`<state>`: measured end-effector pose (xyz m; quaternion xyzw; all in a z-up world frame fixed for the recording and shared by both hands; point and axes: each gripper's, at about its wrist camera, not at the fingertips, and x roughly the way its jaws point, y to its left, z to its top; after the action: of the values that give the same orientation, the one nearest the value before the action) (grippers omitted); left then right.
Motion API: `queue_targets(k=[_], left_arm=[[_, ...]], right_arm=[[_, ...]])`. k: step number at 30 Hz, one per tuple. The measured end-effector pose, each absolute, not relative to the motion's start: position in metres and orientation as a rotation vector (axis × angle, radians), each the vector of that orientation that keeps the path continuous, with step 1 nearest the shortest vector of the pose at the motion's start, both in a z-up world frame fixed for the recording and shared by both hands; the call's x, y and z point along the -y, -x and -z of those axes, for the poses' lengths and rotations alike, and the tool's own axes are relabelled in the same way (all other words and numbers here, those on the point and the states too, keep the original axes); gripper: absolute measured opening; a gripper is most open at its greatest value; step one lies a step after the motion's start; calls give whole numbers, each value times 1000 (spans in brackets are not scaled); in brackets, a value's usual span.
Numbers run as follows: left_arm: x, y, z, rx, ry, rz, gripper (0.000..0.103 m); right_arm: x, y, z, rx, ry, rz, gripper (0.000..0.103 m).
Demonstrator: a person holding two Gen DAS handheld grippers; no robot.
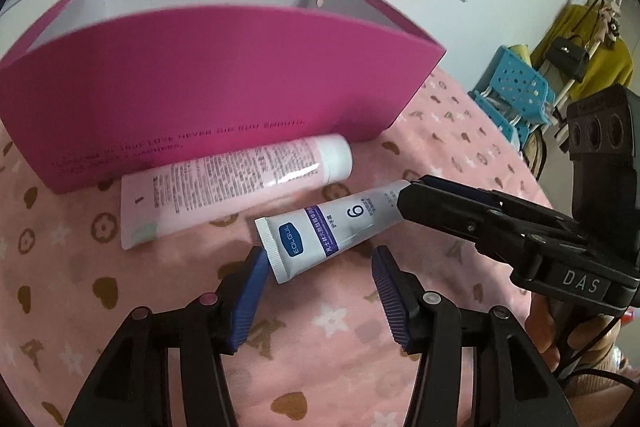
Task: Organize rigid objects
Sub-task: 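Carry the white tube into the magenta box and open the right tool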
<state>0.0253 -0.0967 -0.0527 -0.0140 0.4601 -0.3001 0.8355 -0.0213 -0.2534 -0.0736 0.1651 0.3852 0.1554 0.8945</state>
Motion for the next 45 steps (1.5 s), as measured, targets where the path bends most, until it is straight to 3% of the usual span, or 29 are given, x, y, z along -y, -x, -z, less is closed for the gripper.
queue_targets(k=[20,45], left_arm=[[100,-56,-54,-721,12,635,54],[118,-113,-41,-756,5,590,54]], right_arm=[[267,-8,-23,-567,-281,-356,44],[275,-66,-11,-629,-275,-306,44]])
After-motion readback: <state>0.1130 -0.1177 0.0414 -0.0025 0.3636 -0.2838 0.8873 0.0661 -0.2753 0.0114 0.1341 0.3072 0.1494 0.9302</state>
